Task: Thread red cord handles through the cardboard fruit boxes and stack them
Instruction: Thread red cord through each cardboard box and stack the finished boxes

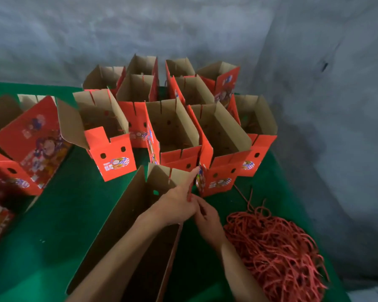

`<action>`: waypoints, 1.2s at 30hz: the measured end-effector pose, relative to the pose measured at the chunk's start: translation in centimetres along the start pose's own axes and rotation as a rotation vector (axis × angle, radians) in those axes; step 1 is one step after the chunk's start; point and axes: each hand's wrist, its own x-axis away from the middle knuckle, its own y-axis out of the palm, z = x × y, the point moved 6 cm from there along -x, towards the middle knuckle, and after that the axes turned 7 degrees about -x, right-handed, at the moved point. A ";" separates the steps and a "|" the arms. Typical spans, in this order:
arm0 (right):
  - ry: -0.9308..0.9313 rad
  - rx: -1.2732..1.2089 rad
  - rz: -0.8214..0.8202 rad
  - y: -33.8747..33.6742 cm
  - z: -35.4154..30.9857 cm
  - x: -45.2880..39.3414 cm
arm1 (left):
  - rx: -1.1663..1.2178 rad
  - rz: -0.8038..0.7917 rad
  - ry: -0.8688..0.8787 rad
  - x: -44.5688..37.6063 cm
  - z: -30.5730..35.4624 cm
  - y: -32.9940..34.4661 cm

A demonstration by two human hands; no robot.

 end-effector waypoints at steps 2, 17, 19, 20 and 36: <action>0.052 0.346 0.050 -1.9 3.0 0.8 | 0.066 -0.008 -0.026 -0.2 -0.8 0.5; 0.108 0.899 -0.021 -4.6 9.8 4.7 | 0.338 0.327 -0.165 1.3 -6.1 -1.1; 0.026 0.778 -0.003 -3.7 7.5 4.6 | 0.357 0.289 -0.265 1.5 -7.1 -0.9; 0.011 0.683 0.012 -3.1 6.2 4.5 | 0.375 0.233 -0.302 1.3 -7.5 -0.7; 0.162 -0.095 -0.052 1.6 -0.4 4.7 | 0.730 0.034 -0.500 1.5 -10.7 0.0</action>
